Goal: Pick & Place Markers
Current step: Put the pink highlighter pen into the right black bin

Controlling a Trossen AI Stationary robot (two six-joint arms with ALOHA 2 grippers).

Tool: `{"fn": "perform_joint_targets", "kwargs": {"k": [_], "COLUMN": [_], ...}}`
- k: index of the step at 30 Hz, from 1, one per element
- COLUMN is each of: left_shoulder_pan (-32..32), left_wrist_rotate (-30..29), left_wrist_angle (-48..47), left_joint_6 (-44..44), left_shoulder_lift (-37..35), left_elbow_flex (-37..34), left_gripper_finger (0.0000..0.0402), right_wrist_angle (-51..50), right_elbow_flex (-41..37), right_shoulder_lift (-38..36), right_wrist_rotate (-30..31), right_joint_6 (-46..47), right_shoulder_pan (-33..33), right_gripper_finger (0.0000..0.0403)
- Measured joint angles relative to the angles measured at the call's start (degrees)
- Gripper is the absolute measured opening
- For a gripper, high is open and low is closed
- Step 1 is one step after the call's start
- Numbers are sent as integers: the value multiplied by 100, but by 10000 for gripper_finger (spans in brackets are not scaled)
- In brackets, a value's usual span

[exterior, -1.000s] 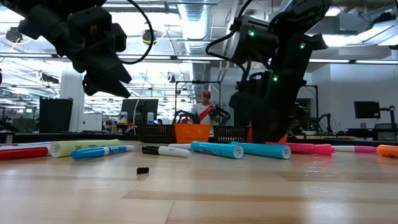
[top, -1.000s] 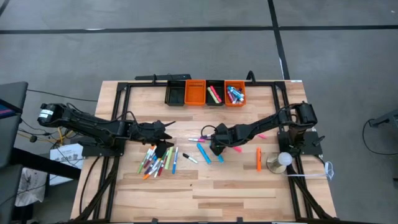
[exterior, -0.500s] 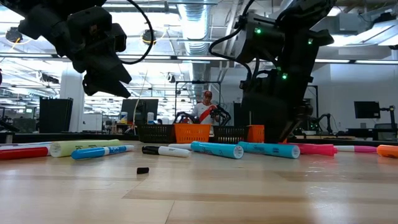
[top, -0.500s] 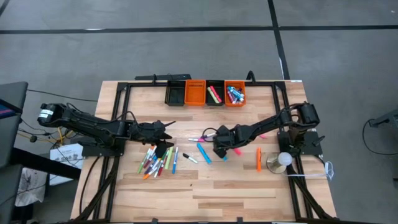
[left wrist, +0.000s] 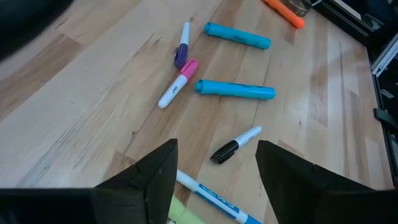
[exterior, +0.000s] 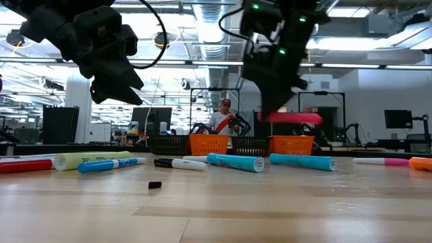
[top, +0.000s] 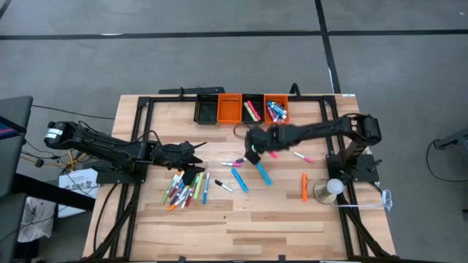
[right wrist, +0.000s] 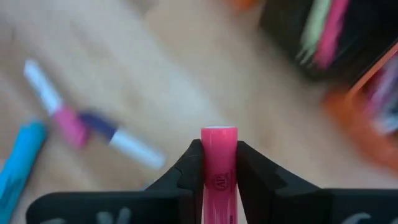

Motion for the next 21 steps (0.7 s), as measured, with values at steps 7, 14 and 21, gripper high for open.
{"fn": "perform_joint_targets", "kwargs": {"k": [7,14,21], "left_shoulder_pan": [0,0,0], "left_wrist_rotate": [0,0,0], "left_wrist_angle": [0,0,0], "left_joint_6": [0,0,0], "left_shoulder_lift": [0,0,0], "left_elbow_flex": [2,2,4], "left_gripper_finger": [214,214,214], "right_wrist_angle": [376,1466,2604], "right_elbow_flex": [753,863,734], "right_shoulder_lift": [-4,-8,-8], "right_wrist_rotate": [146,-400,-940], "right_joint_6": [-1336,-2153,-2260], "right_shoulder_pan": [-1108,-2045,-2430], "right_gripper_finger": [60,61,62]}}
